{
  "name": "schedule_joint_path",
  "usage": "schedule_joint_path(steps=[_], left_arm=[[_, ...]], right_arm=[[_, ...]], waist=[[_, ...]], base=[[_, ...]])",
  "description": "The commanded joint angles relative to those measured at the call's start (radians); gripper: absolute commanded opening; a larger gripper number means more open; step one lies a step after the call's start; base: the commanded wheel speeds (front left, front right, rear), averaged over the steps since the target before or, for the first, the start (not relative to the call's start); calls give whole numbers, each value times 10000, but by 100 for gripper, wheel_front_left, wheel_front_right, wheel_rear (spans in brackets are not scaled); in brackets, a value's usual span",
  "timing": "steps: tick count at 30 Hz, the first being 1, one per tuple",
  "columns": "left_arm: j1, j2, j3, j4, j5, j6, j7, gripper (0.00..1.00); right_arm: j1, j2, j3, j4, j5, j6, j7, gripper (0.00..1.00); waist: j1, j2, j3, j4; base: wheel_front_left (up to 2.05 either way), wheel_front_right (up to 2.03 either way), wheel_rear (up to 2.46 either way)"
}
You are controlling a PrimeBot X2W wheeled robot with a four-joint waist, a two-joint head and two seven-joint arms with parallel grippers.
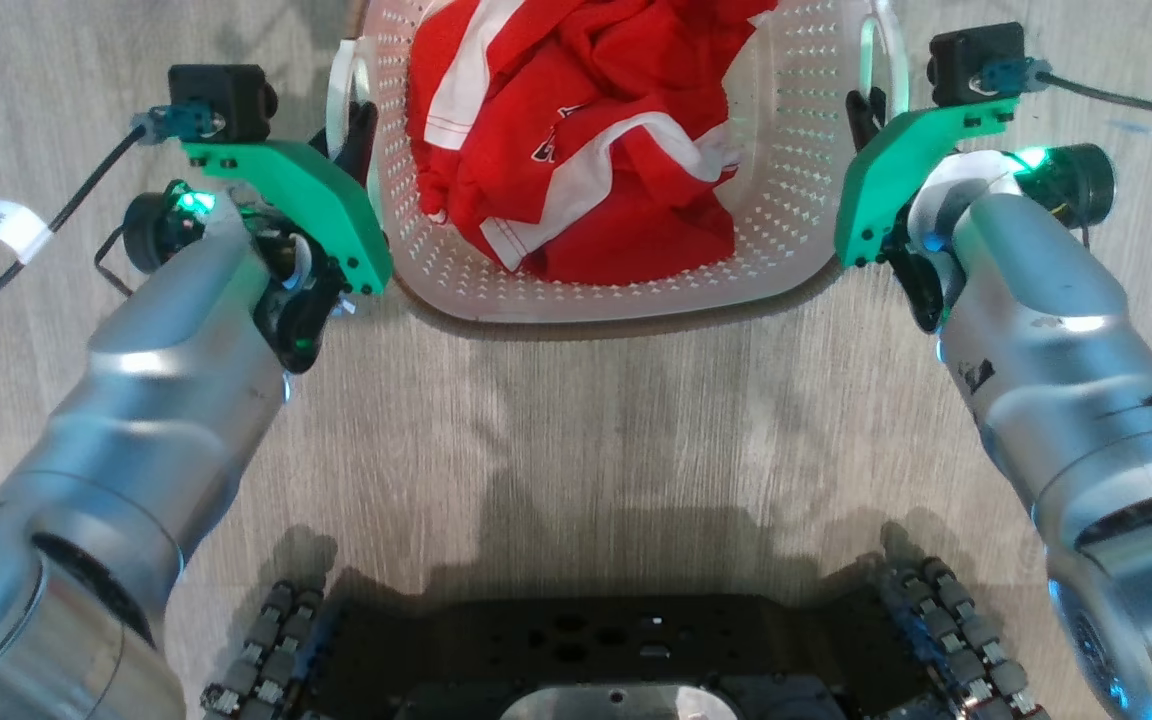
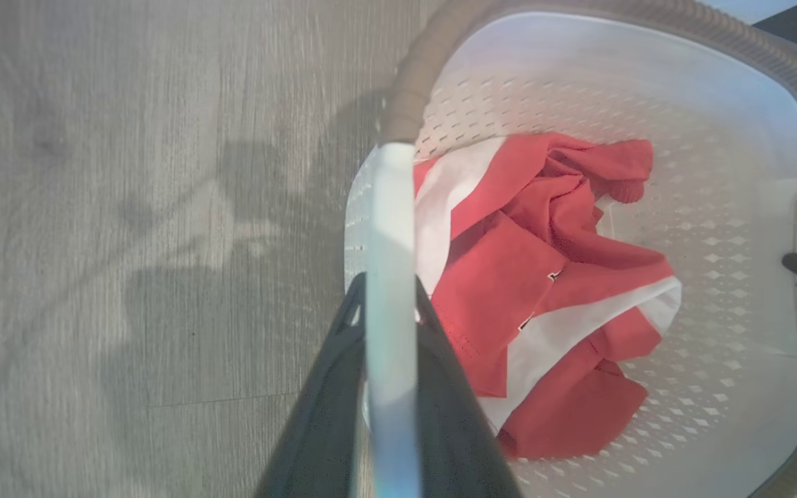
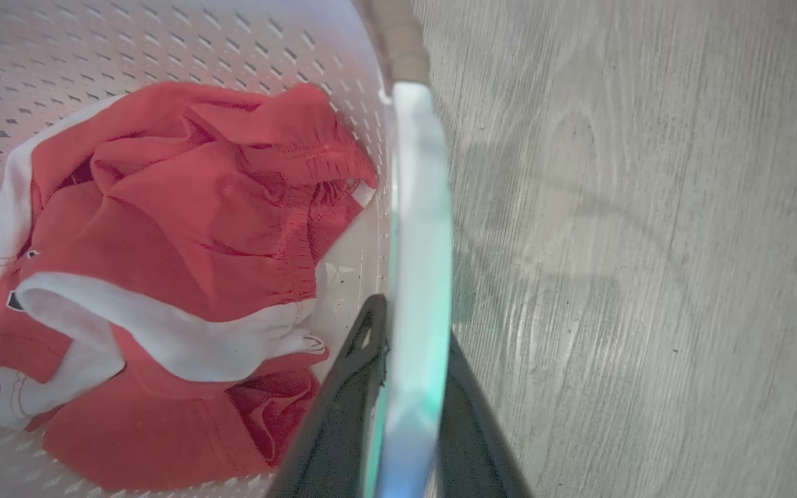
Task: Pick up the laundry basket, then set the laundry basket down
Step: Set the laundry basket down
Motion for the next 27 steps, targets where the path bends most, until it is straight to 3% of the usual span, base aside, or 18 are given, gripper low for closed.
schedule_joint_path(steps=[1,2,16,21,27], left_arm=[[-167,461,138,80,-104,-77,-23,74],[-168,407,118,72,-187,-77,36,100],[46,430,-119,207,-575,-77,-120,100],[524,438,-81,365,-693,-77,-146,100],[1272,519,774,305,-90,-77,-154,100]], right_arm=[[670,-129,18,64,-48,-123,-145,100],[708,-128,48,-15,72,-123,-226,100],[1007,-125,880,-313,947,-123,-753,100],[1435,-125,1195,-425,1284,-123,-985,100],[2084,-124,1333,-473,1460,-123,-1336,100]], waist=[[0,-1,-1,30],[0,-1,-5,67],[0,-1,-583,122],[0,-1,-1349,128],[0,-1,-2625,188]], base=[[0,0,0],[0,0,0],[0,0,0],[0,0,0],[0,0,0]])
